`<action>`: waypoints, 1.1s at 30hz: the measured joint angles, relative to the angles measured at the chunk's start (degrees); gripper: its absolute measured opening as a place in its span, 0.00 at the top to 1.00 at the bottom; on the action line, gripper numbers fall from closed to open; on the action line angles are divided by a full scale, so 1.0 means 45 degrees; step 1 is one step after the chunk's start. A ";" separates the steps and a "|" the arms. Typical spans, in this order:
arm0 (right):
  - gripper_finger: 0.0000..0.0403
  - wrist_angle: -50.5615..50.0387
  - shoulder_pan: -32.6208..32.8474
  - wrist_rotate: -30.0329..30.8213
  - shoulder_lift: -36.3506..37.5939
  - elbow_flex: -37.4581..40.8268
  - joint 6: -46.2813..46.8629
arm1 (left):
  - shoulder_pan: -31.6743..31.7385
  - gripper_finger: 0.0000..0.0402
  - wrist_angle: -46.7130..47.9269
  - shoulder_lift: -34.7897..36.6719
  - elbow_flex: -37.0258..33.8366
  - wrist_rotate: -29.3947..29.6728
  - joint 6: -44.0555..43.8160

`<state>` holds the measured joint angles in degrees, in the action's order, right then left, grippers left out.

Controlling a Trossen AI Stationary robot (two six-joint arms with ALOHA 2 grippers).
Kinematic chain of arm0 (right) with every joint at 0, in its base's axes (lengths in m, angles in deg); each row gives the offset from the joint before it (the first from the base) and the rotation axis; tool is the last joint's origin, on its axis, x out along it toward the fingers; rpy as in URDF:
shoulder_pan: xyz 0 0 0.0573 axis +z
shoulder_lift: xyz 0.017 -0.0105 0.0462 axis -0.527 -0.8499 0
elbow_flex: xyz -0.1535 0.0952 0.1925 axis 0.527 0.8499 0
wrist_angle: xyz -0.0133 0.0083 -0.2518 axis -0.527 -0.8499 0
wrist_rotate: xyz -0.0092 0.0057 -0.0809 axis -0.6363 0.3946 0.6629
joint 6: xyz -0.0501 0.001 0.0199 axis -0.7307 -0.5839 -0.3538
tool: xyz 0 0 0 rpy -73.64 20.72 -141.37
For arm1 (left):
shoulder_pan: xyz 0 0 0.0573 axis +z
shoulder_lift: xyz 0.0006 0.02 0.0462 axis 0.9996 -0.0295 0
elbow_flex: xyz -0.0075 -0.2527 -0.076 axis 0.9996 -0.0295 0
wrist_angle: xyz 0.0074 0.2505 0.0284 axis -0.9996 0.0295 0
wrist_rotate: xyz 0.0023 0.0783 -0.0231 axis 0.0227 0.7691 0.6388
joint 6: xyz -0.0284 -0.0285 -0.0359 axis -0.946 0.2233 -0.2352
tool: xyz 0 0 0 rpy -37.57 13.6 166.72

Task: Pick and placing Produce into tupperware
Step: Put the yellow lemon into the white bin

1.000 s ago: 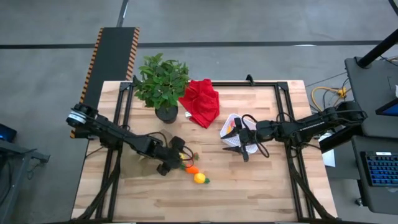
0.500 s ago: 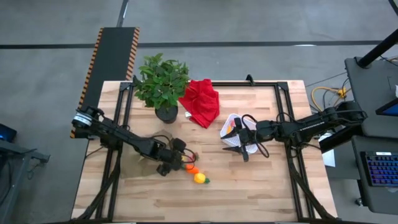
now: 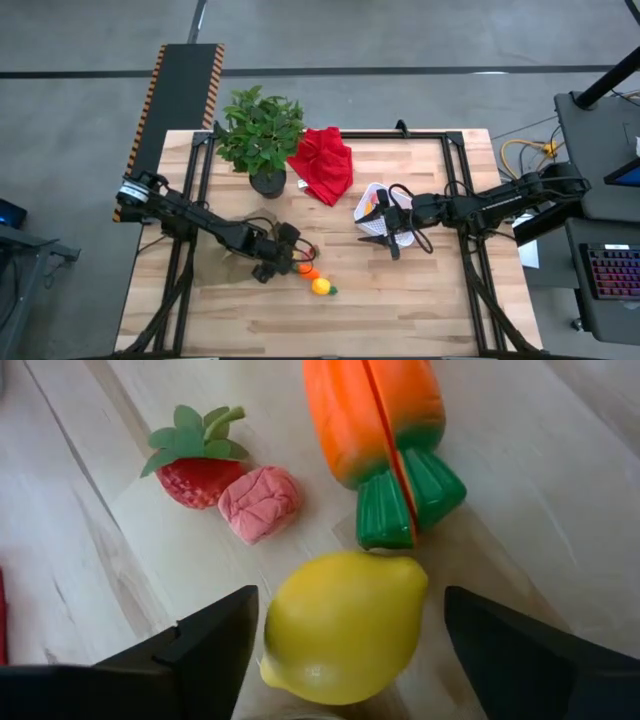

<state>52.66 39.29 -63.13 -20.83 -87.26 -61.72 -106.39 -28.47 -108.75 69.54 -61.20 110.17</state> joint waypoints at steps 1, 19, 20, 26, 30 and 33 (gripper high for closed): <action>0.47 0.0000 0.0000 0.0000 0.0000 0.0000 0.0000 | 0.0003 0.27 -0.0030 -0.0021 0.0000 -0.0003 0.0128; 0.47 0.0000 0.0000 0.0000 0.0000 0.0000 -0.0063 | 0.0131 0.47 -0.0251 -0.0065 -0.0015 0.0151 0.0289; 0.47 -0.0002 0.0000 0.0000 0.0000 0.0000 -0.0068 | 0.0153 0.48 -0.0251 -0.0065 -0.0015 0.0148 0.0309; 0.47 -0.0018 0.0000 0.0000 0.0000 0.0000 -0.0073 | 0.0188 0.48 -0.0251 -0.0065 -0.0019 0.0293 0.0602; 0.47 -0.0048 0.0000 0.0000 0.0000 0.0000 -0.0108 | 0.0188 0.48 -0.0246 -0.0065 -0.0019 0.0303 0.0597; 0.47 -0.0031 0.0000 0.0073 0.0000 0.0000 -0.0116 | 0.0188 0.48 -0.0229 -0.0018 -0.0029 0.0327 0.0553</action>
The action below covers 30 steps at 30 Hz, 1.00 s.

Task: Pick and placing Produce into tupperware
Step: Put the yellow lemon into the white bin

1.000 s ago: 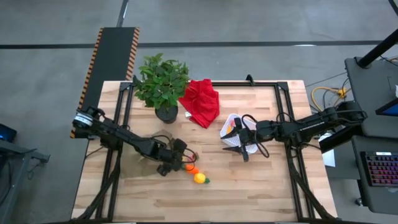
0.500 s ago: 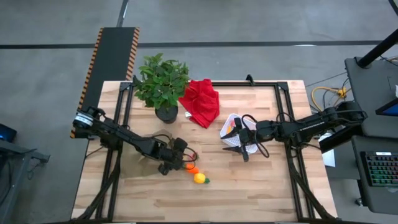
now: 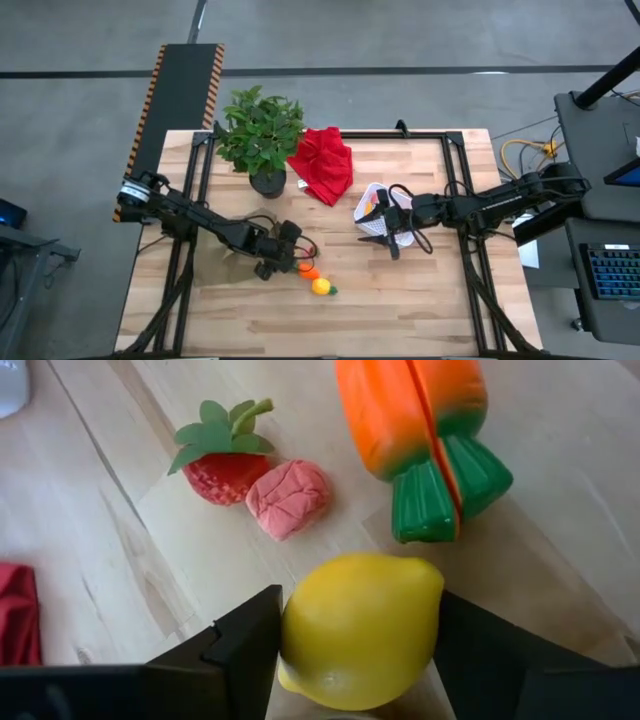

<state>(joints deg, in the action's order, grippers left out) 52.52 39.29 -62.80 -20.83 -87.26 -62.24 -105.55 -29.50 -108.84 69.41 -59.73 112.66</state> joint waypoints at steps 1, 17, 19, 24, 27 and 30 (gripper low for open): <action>0.47 0.0027 0.0000 0.0172 0.0000 0.0000 -0.0052 | 0.0000 0.48 -0.0027 0.0002 0.0000 0.0008 -0.0029; 0.47 -0.0081 -0.0005 0.2574 0.0895 -0.0029 -0.0183 | -0.0005 0.48 -0.0268 0.1043 0.0397 0.1218 -0.0073; 0.47 -0.0284 -0.0005 0.2574 0.1022 -0.0027 -0.0178 | -0.0005 0.48 -0.0468 0.1262 0.0413 0.1316 -0.0081; 0.47 -0.0362 -0.0005 0.2776 0.1385 -0.0029 -0.0188 | -0.0005 0.48 -0.2219 0.1362 0.0408 0.1345 -0.0107; 0.47 -0.0547 -0.0003 0.3860 0.1990 -0.0029 -0.0277 | 0.0067 0.48 -0.3303 0.1163 0.0410 0.1376 -0.0074; 0.47 -0.0766 -0.0009 0.4495 0.2673 -0.0029 -0.0273 | 0.0124 0.48 -0.4547 0.0903 0.0408 0.1578 -0.0036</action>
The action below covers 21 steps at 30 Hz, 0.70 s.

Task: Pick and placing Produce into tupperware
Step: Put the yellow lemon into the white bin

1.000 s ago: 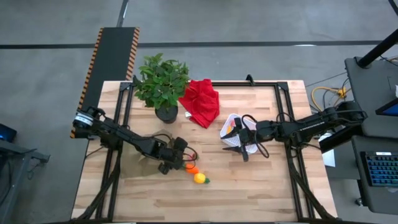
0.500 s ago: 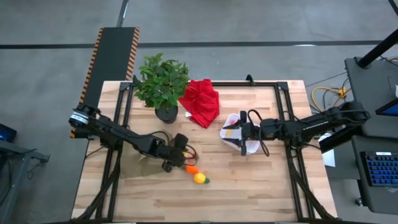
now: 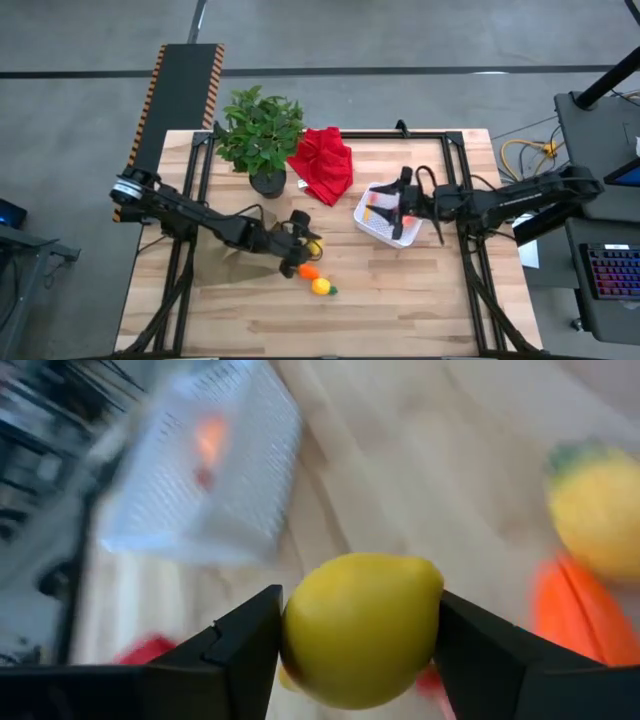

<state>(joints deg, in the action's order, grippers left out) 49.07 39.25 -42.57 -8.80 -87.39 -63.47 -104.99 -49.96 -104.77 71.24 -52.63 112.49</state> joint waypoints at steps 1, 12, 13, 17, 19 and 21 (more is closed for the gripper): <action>0.47 -0.0276 0.0009 0.0116 0.0254 0.0000 0.0032 | 0.0032 0.48 -0.0652 -0.0058 0.0000 0.0017 0.0059; 0.47 -0.3569 0.0038 0.0750 0.3441 0.0147 0.0766 | 0.0401 0.48 -0.4211 -0.1535 0.0876 0.0078 0.0757; 0.47 -0.3707 0.0038 0.0746 0.3614 0.0246 0.0763 | 0.0444 0.48 -0.4233 -0.1827 0.1198 0.0057 0.0783; 0.47 -0.3822 0.0033 0.0748 0.4046 0.0571 0.0758 | 0.0635 0.48 -0.4314 -0.2887 0.2545 0.0054 0.1449; 0.47 -0.3809 0.0033 0.0746 0.4204 0.0578 0.0758 | 0.0827 0.48 -0.4217 -0.3345 0.3150 0.0084 0.1708; 0.47 -0.4035 0.0038 0.0745 0.4410 0.0602 0.0795 | 0.1071 0.48 -0.4271 -0.3850 0.3762 0.0051 0.1734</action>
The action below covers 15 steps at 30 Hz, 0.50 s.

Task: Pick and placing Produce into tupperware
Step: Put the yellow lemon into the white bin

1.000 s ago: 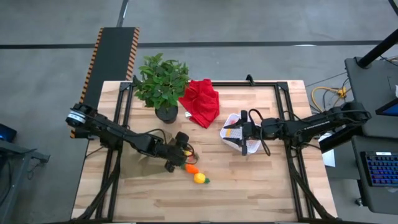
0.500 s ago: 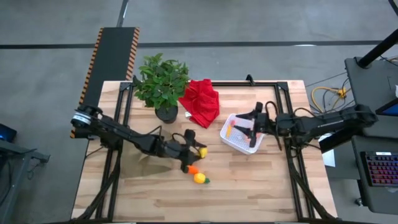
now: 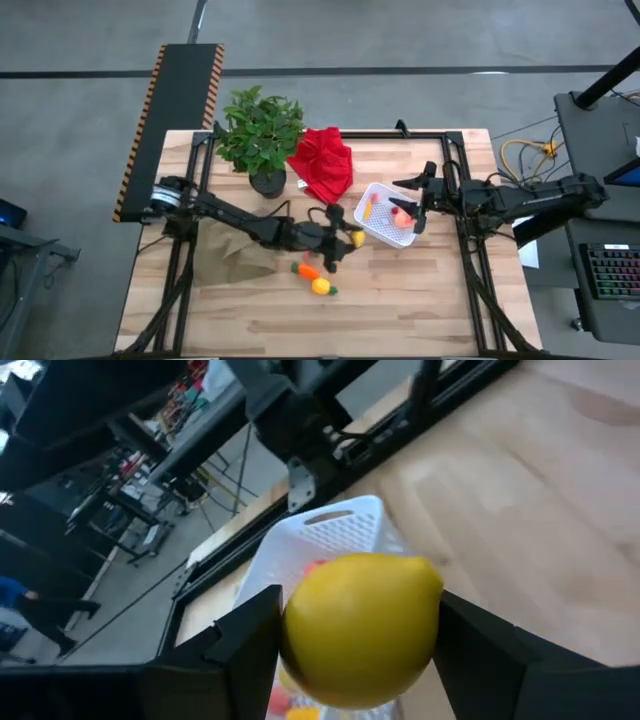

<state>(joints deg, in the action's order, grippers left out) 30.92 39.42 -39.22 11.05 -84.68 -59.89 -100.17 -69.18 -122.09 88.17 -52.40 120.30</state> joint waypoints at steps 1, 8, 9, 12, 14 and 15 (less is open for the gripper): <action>0.47 -0.0071 0.0004 0.0000 0.0097 0.0000 0.0155 | 0.0133 0.48 0.0045 -0.0153 0.0192 -0.0009 -0.0002; 0.47 -0.0888 0.0006 -0.0009 0.0899 0.0015 0.0346 | 0.1202 0.48 0.0038 -0.1312 0.1475 -0.1102 -0.0080; 0.47 -0.0837 0.0009 -0.0014 0.0946 0.0015 0.0346 | 0.1302 0.48 0.0079 -0.1414 0.1600 -0.1183 -0.0084; 0.47 -0.1148 0.0007 -0.0035 0.1186 0.0021 0.0341 | 0.1579 0.48 0.0336 -0.1793 0.2008 -0.1455 -0.0089; 0.47 -0.1312 0.0004 -0.0036 0.1268 0.0021 0.0338 | 0.1726 0.48 0.0415 -0.1989 0.2093 -0.1521 -0.0089; 0.47 -0.1389 0.0005 -0.0037 0.1290 0.0024 0.0336 | 0.1796 0.48 0.0428 -0.2084 0.2095 -0.1549 -0.0089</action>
<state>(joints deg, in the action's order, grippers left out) 24.67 39.45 -39.38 16.85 -84.57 -58.38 -92.09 -67.26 -131.47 97.60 -59.37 119.89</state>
